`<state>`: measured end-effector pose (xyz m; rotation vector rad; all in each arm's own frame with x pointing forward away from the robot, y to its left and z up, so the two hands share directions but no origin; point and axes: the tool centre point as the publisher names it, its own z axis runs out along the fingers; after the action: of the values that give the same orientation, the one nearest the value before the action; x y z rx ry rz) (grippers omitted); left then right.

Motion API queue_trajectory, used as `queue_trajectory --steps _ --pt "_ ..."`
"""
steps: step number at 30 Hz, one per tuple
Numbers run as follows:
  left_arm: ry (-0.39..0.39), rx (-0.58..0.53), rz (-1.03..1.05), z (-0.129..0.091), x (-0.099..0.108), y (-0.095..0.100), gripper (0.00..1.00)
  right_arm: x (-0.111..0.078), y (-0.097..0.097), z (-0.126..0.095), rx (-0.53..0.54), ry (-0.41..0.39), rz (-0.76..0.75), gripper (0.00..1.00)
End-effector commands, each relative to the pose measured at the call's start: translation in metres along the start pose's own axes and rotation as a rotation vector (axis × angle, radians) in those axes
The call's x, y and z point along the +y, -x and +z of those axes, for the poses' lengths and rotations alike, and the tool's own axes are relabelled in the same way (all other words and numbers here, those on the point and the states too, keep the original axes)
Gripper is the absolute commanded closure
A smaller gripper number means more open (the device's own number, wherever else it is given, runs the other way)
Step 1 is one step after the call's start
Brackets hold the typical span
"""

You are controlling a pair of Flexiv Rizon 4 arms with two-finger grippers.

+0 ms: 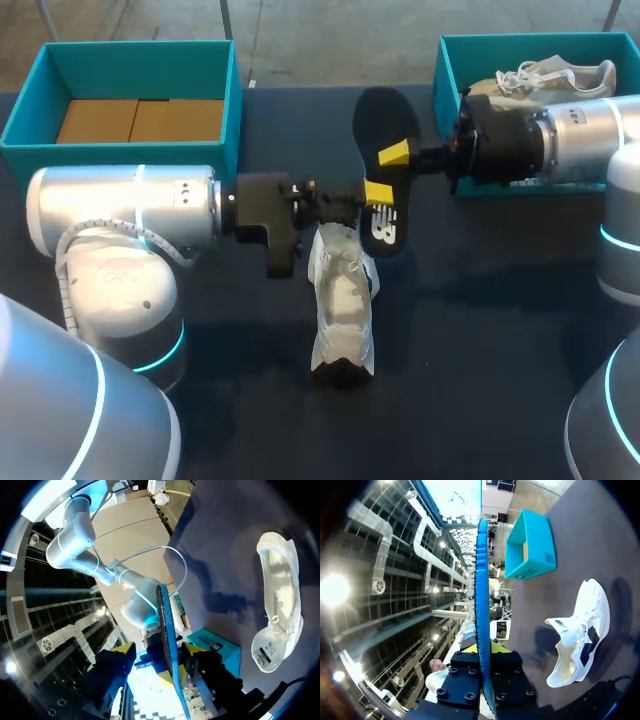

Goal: Take the shoe out of the shoebox, open the shoe tongue, remove and reinsert the insole, then place the shoe into the shoebox

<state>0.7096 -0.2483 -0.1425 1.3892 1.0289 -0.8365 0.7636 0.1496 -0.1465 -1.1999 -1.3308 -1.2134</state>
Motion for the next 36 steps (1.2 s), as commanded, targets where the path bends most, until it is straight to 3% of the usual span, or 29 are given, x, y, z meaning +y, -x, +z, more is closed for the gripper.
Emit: queue_trajectory --steps 1,15,22,36 --pt "-0.028 0.037 0.002 -0.02 0.004 0.004 0.0 0.0 -0.001 -0.006 -0.011 -0.004 0.001 1.0" --pt "-0.028 0.174 -0.011 -0.067 0.011 0.002 0.0 0.002 0.006 -0.01 -0.025 -0.003 0.01 1.0" --pt "-0.106 0.314 -0.045 -0.076 0.016 0.01 0.0 0.001 0.011 -0.01 -0.03 0.004 0.023 1.0" --pt "-0.138 0.618 -0.13 -0.077 0.031 0.018 0.0 -0.006 0.021 -0.007 -0.017 0.012 0.04 1.0"
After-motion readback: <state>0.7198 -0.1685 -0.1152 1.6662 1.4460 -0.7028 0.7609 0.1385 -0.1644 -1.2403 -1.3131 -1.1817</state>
